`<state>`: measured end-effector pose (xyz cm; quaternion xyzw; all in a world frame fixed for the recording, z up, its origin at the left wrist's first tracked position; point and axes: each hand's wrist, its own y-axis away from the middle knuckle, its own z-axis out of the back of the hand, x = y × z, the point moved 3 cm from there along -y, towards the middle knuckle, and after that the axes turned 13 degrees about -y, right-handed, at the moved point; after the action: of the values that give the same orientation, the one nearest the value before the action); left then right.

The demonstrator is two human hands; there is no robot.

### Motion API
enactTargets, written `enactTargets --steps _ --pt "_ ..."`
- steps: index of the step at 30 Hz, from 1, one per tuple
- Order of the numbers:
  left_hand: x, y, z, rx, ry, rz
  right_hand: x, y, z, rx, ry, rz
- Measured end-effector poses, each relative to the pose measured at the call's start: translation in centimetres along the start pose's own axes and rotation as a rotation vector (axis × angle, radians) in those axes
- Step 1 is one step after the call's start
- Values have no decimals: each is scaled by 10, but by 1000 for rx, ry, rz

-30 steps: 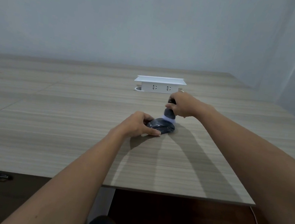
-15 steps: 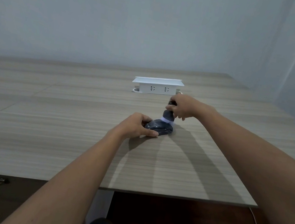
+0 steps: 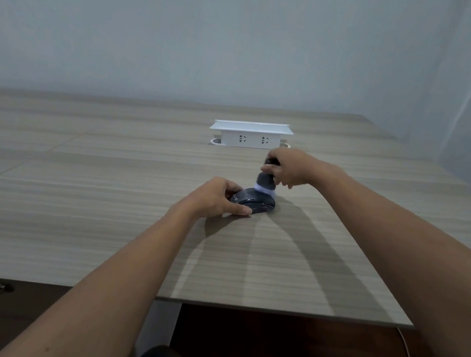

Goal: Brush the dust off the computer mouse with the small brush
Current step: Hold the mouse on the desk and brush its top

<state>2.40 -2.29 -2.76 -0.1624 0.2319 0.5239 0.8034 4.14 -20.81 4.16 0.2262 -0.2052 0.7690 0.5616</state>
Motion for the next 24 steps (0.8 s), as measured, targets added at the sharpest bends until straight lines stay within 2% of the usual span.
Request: enactTargets --steps 4,10,13,18,24 --pt "-2 1 0 -7 0 3 8 -3 -2 -7 -181 67" --pt "0 0 -1 -5 7 -5 -10 0 2 -2 13 -64" --pt "-2 0 -1 -1 0 -6 -10 1 1 -12 24 -45" --pt "-1 0 -1 -7 -9 -4 5 -1 0 -22 -152 74" --pt "2 -2 -2 -13 1 -3 -9 4 2 -18 76 -69"
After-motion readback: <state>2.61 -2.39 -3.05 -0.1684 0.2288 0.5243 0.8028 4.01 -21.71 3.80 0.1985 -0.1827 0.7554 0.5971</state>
